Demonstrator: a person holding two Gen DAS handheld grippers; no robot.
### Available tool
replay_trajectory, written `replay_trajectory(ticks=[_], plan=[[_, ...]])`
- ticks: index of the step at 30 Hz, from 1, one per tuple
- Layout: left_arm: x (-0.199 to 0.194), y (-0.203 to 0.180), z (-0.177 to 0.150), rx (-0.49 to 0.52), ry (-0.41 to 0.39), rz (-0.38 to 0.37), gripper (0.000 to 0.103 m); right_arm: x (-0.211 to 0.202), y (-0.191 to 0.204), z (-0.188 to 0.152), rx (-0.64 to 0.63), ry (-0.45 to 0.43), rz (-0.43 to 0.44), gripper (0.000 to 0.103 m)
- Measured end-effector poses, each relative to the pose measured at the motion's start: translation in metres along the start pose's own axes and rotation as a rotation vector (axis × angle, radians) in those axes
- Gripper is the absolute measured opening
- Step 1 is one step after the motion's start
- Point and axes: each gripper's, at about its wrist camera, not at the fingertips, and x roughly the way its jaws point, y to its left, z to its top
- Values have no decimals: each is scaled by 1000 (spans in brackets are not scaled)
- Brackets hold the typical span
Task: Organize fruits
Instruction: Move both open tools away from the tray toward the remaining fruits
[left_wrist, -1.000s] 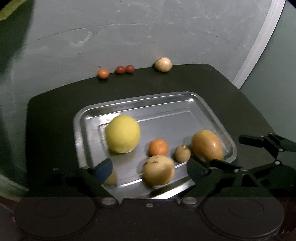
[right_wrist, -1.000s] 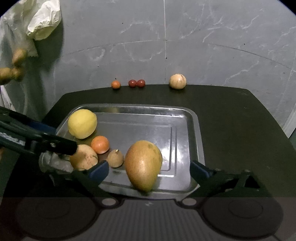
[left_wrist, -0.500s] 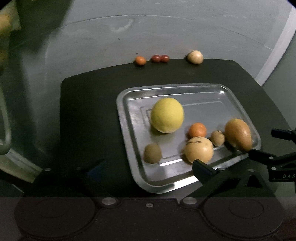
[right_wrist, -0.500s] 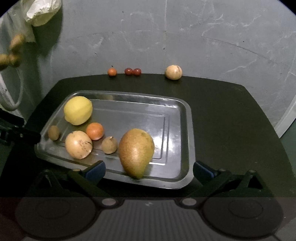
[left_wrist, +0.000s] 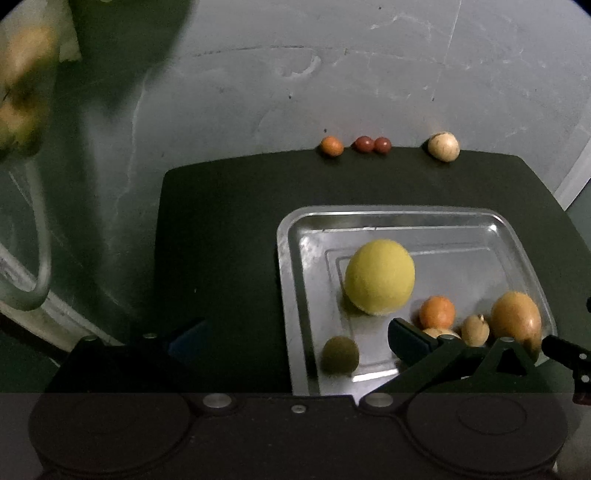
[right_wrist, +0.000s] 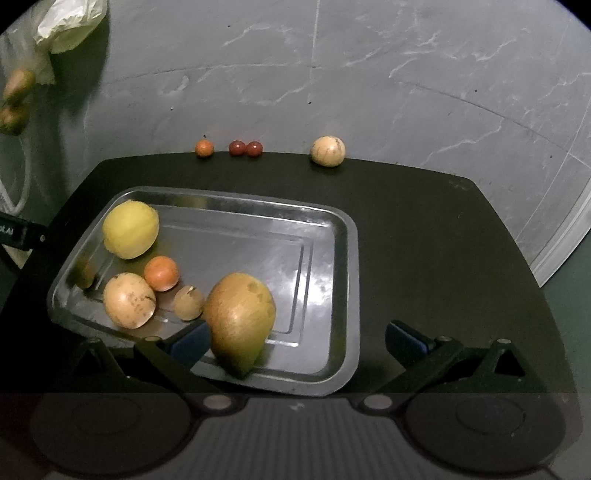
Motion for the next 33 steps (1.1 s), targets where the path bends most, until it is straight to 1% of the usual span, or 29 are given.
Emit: replay_trajectory(ticks=[9,15,20,24,27,28,33], plan=[[9,-25,17,0,-20,-8,102,9,-16,10,-2,-17,31,103],[15,-55,43,26,-75,-36,102,22,-25,21,-13,-26,64,103],[25,-75,60,41,-98,-38,102,31,-32,31,-27,-41,86,103],[35,-84,71,40,-97,-10,102,40,-40,41,-31,-52,98,103],[45,-86,82,30,-78,45,102,48,-47,51,-32,-59,110,103],[48,-87,85,20,-72,61,102,51,-50,54,-31,-62,118,103],[61,-81,99,-51,-51,92,102,67,-59,69,-32,-80,146,103]])
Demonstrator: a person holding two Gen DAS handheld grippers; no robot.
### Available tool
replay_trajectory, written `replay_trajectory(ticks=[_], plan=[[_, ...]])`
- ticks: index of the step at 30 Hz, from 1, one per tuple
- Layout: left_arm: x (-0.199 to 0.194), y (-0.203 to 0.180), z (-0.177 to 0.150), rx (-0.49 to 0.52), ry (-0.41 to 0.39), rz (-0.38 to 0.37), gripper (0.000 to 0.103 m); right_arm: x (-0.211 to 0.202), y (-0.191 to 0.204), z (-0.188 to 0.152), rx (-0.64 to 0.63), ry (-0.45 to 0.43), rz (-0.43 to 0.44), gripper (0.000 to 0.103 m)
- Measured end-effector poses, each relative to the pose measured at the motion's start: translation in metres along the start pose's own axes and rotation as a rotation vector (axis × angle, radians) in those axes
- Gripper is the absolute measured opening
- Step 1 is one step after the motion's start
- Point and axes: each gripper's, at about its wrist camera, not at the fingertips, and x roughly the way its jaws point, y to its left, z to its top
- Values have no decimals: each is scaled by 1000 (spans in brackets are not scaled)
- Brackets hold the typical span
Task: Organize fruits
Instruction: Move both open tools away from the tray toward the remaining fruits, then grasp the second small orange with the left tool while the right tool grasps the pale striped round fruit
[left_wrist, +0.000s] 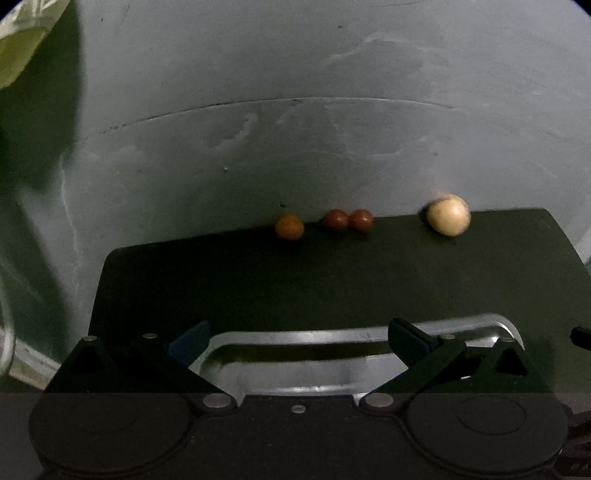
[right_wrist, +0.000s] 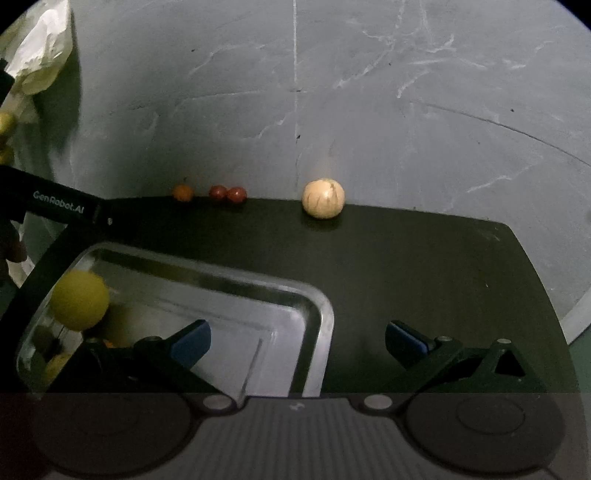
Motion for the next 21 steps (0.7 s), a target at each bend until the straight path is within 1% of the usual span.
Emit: replay_trajectory(ticks=[4,13,21], plan=[[12,-3,11,-13,5,23,102,16,-5,12,5,-18,29,103],[42,-10,30,11,11,57,102,52,-13,39,32,-30,105,103],[72,-3,50,7,19,106,102,90,-17,67,41,-50,92,103]])
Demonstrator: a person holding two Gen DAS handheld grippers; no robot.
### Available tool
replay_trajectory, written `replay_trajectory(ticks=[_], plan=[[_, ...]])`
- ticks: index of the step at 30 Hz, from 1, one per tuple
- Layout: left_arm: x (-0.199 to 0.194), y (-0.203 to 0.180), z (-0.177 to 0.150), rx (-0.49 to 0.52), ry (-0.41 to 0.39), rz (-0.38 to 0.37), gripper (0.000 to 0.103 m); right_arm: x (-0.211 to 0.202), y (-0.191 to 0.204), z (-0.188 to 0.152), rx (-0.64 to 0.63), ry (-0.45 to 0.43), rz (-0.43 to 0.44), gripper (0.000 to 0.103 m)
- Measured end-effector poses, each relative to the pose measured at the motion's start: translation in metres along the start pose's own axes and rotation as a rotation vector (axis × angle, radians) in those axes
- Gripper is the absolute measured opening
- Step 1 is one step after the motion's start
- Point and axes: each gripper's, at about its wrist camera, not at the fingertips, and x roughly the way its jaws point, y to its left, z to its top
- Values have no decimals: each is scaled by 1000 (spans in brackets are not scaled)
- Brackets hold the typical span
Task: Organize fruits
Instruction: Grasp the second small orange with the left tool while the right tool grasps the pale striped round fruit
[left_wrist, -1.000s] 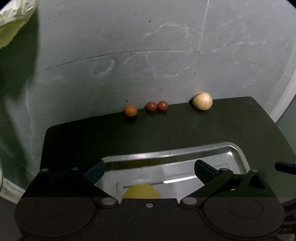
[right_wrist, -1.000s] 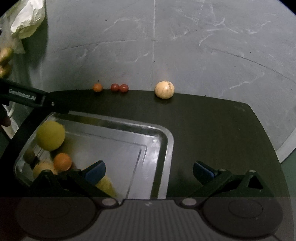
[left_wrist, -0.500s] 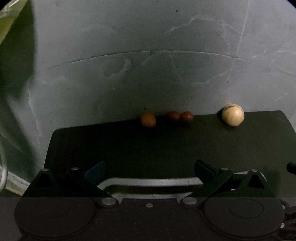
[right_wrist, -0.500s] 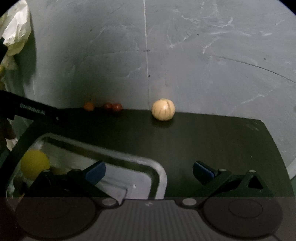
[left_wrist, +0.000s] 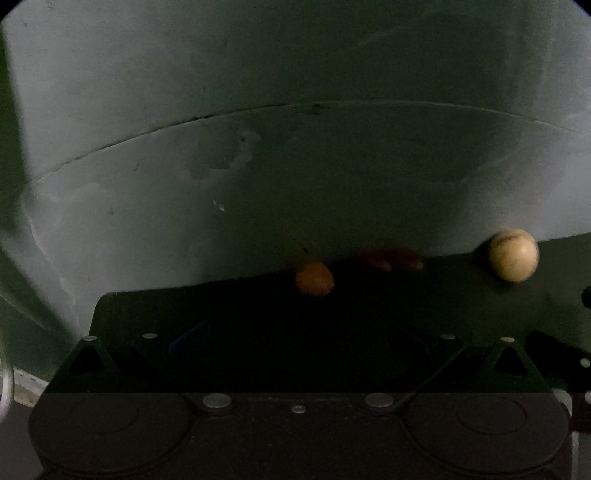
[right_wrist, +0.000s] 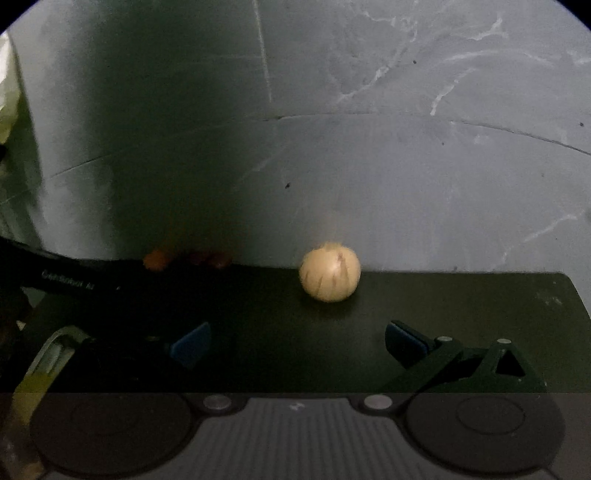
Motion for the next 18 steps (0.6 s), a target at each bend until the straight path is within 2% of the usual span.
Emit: replay_trajectory(ticks=[6,13,18], plan=[[17,0,11,-5,1,4,102,22,-4,12,0,-9,-7,102],[26,-3,15,8,-21,3,101,40,-6,15,7,-14,-11,92],[29,-3,14,4,-20,-6,96,48,-6,15,22,-8,-15,87]])
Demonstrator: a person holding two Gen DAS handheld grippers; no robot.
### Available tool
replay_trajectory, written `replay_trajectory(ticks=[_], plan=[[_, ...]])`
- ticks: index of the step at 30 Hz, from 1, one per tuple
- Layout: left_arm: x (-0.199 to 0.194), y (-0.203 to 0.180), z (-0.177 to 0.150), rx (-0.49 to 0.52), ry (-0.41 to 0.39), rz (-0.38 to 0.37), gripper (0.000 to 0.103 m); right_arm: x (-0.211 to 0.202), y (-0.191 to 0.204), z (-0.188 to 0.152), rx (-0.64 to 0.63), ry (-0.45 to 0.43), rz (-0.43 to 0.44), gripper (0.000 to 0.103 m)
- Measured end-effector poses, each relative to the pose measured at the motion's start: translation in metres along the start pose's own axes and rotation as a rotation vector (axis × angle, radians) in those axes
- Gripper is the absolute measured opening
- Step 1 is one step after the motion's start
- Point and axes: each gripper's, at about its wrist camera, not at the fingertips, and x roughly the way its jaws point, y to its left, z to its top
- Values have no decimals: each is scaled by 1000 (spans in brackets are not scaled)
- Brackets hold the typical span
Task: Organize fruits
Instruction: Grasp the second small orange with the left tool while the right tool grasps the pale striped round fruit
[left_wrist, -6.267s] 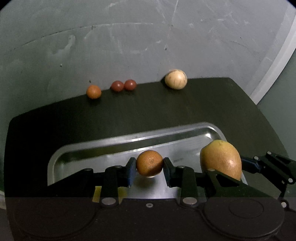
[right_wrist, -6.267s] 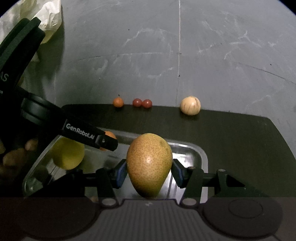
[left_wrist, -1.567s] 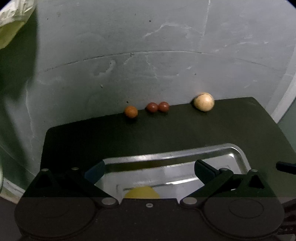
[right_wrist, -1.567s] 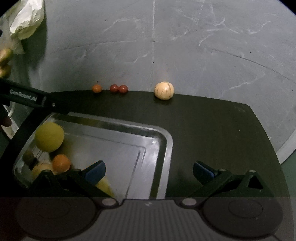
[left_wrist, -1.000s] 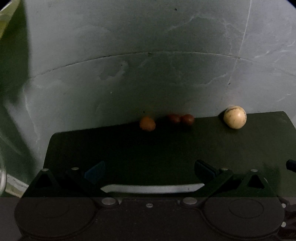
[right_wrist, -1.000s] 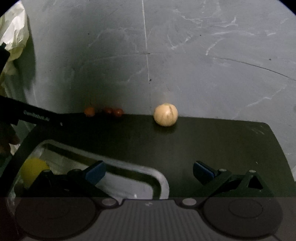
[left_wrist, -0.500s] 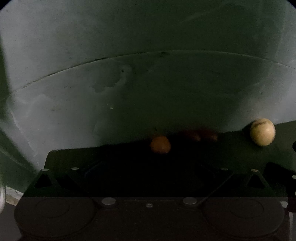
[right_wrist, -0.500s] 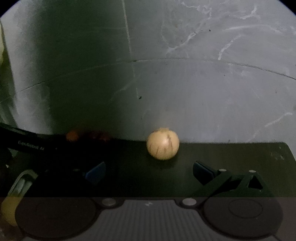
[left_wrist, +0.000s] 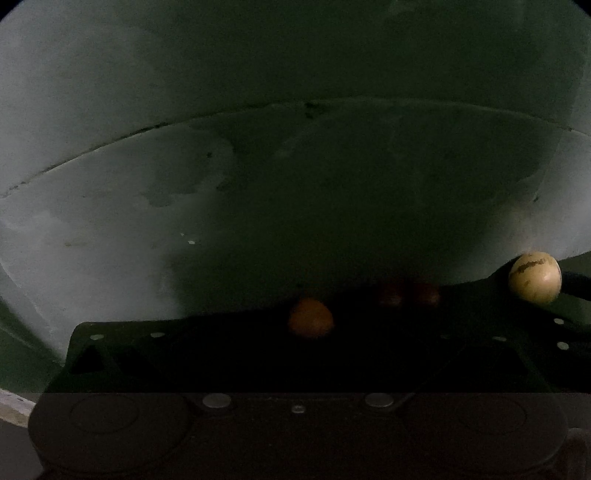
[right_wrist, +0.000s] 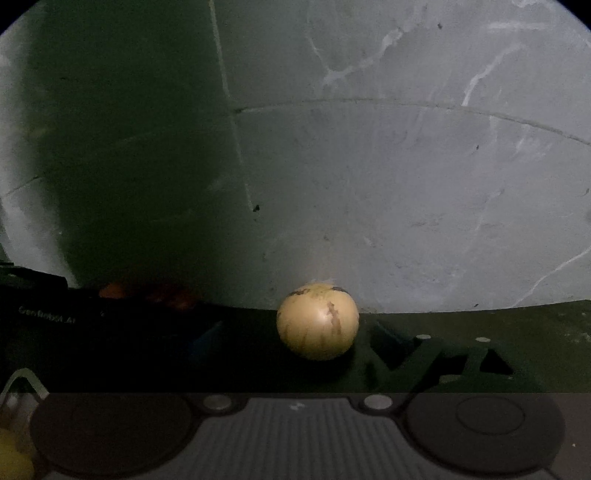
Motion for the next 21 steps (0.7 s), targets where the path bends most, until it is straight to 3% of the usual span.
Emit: replay_trajectory(ticks=[21], plan=[[3,7,-5,-23,-27,-49,72,12,1,-5,23,15,-23,73]])
